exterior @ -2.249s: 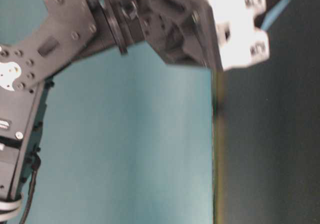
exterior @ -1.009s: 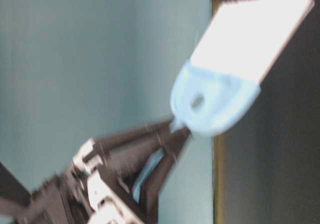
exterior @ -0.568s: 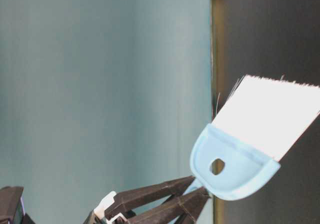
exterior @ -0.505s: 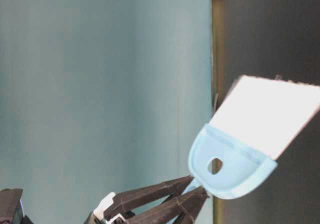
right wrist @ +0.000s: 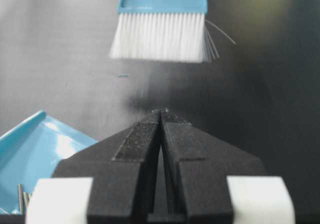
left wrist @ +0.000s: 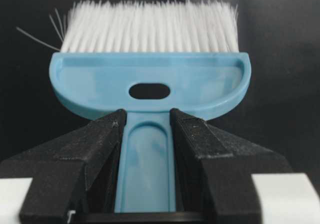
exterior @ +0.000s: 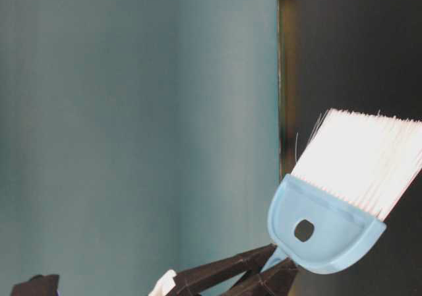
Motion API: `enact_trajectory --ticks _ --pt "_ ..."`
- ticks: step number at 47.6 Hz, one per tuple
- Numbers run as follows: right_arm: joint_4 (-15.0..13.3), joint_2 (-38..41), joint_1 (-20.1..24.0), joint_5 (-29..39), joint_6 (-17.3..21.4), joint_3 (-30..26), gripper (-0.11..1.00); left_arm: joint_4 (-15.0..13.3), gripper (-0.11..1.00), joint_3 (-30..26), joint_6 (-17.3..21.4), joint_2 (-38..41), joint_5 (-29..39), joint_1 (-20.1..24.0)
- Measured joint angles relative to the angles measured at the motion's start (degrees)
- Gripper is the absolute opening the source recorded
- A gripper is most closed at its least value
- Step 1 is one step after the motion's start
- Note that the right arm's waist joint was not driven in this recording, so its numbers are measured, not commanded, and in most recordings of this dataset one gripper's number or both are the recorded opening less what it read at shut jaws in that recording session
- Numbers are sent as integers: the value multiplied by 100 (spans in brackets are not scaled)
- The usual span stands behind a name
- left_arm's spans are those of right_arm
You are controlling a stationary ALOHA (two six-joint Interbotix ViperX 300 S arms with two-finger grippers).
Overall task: Hold the dustpan with a person, while the left arm uses a hand brush to gather the screws into the dustpan.
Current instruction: 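Return the brush with the left gripper to its start spot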
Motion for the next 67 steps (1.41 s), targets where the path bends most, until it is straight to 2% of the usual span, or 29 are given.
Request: enact_trajectory --ticks 12,41,44,49,53,55,67 --pt "0 -9 0 0 0 0 0 -9 31 237 -79 18 -483 -9" --pt "0 0 0 0 0 9 0 -9 31 343 -167 589 -809 -141" --pt "0 0 0 0 0 0 0 -18 39 343 -158 589 -817 -141" --pt "0 0 0 0 0 0 0 -9 66 352 -167 589 -826 -141" --pt "0 -9 0 0 0 9 0 -18 78 352 -167 589 -826 -149" --pt "0 0 0 0 0 0 0 -18 81 360 -167 589 -826 -149" --pt "0 -9 0 0 0 9 0 -18 78 360 -167 571 -826 -167"
